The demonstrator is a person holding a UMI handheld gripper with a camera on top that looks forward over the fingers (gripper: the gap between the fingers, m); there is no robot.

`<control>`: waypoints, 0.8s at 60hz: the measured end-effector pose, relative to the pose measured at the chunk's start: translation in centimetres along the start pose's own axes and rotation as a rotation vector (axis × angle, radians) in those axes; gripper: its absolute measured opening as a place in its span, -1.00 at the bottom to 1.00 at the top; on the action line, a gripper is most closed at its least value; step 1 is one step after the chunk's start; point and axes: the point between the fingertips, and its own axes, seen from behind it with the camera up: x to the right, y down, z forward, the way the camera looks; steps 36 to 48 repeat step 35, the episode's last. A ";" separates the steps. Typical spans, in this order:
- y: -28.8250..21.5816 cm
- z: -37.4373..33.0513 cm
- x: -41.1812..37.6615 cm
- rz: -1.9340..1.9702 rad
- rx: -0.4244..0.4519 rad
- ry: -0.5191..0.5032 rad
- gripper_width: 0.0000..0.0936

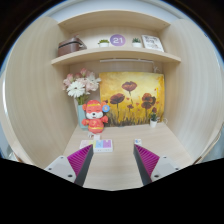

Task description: Unplug charger

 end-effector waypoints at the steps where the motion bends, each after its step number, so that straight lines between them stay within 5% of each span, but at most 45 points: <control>1: 0.1 -0.3 -0.3 -0.009 0.001 -0.003 0.73; 48: 4.6 -3.9 -1.6 -0.044 -0.062 -0.031 0.72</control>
